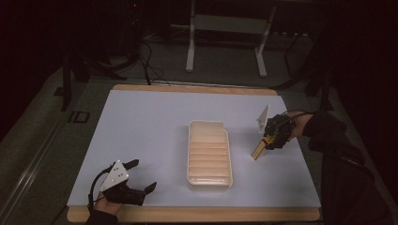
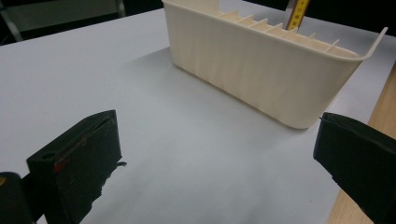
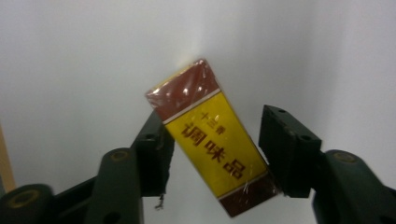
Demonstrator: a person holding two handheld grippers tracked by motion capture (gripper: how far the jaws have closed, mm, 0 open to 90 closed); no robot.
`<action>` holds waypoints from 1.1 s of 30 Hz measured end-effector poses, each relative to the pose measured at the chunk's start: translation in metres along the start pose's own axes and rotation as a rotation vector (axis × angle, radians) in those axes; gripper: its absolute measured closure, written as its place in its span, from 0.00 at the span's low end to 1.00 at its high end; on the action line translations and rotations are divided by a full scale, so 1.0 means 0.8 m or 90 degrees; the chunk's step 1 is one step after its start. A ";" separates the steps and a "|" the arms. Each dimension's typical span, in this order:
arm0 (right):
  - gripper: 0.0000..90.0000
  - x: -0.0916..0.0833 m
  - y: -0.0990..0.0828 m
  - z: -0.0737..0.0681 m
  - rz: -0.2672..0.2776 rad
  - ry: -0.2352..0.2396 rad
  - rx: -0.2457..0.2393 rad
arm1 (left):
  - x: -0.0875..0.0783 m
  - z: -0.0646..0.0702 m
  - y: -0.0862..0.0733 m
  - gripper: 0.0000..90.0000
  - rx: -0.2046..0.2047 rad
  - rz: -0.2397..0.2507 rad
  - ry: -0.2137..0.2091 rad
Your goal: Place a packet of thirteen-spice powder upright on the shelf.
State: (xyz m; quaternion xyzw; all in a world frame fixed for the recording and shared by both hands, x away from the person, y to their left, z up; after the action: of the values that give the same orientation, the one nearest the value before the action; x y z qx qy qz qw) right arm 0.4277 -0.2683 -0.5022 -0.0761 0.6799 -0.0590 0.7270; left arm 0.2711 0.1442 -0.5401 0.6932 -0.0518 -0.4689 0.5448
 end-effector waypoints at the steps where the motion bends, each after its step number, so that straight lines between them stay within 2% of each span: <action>1: 0.53 0.003 0.000 0.000 -0.008 -0.001 -0.002 | 0.000 0.000 0.000 0.01 0.000 0.001 0.000; 2: 0.54 0.004 0.001 0.001 -0.011 0.000 0.000 | 0.000 0.000 0.000 0.01 -0.001 0.001 0.000; 6: 0.69 0.004 0.003 0.002 -0.019 0.009 0.002 | 0.000 0.000 0.000 0.01 -0.001 0.001 -0.001; 10: 0.74 0.001 0.005 0.001 -0.022 0.021 0.002 | 0.000 0.000 0.000 0.01 -0.001 0.001 -0.002; 13: 0.75 -0.002 0.007 0.005 -0.020 0.004 0.011 | 0.000 0.000 0.000 0.01 -0.001 0.002 -0.002; 19: 0.75 -0.010 0.007 -0.004 -0.025 0.028 0.006 | 0.000 0.000 0.001 0.01 0.000 0.003 -0.002; 27: 0.75 -0.034 0.009 -0.013 -0.011 0.043 0.028 | 0.000 0.001 0.001 0.01 0.005 0.001 -0.001; 33: 0.75 -0.051 0.010 -0.017 -0.009 0.041 0.036 | 0.000 0.001 0.001 0.01 0.005 0.001 -0.001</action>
State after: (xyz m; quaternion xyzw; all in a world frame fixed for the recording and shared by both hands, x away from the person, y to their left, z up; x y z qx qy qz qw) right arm 0.4111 -0.2535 -0.4648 -0.0587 0.7004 -0.0858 0.7061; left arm 0.2707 0.1432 -0.5395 0.6949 -0.0549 -0.4689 0.5424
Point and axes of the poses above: each handheld gripper's, and its own axes: x roughly forward along the jaws, y roughly out of its top, z roughly to its right, the point moved 9 cm from there along x, roughly forward along the jaws, and after that the axes turned 13 degrees about -z, right-handed, at the moved point
